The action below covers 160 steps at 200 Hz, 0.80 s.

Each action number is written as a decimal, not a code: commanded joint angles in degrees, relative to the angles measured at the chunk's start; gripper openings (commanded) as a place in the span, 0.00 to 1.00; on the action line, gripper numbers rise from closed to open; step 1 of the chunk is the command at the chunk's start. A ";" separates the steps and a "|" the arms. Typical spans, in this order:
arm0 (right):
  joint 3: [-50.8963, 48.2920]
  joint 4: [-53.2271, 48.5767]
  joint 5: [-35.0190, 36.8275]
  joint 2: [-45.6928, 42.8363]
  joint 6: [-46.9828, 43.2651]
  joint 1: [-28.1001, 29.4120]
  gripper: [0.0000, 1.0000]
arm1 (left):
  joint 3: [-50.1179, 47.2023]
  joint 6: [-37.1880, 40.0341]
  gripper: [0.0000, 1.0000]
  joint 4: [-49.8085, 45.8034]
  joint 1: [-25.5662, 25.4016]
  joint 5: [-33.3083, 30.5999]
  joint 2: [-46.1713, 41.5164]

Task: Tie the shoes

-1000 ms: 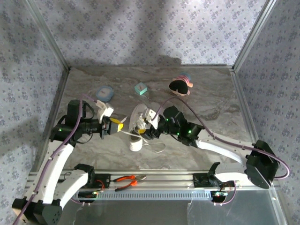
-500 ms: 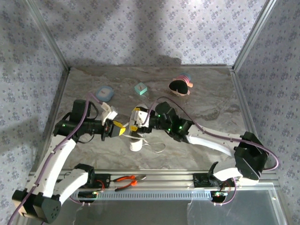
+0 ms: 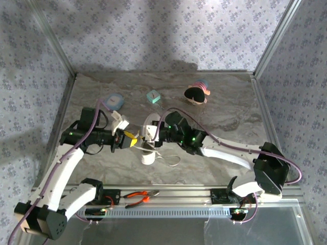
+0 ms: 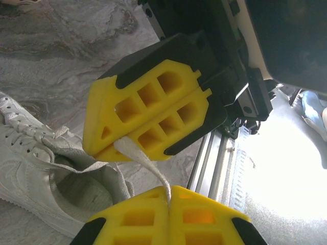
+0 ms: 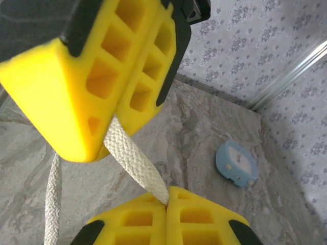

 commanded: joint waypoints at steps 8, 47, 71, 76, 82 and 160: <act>3.13 -5.85 1.91 -1.24 -1.65 0.30 0.00 | 1.48 -0.09 0.17 0.37 0.53 -1.11 -1.49; 4.42 -11.05 2.51 -1.54 -1.94 0.38 0.00 | -2.40 -10.60 0.53 12.05 1.16 -1.95 -5.30; 4.43 -11.32 2.90 -1.56 -1.68 0.51 0.00 | -4.59 -15.18 0.54 17.04 0.95 -1.91 -4.96; 4.47 -11.32 2.97 -1.53 -1.60 0.55 0.00 | -4.88 -15.79 0.54 17.57 0.77 -2.00 -4.57; 4.50 -11.34 3.07 -1.49 -1.53 0.57 0.00 | -5.16 -16.37 0.54 17.93 0.48 -2.40 -4.14; 5.22 -11.53 3.87 -1.06 -0.36 0.66 0.00 | -8.68 -20.41 0.50 22.95 -4.38 -9.43 -2.32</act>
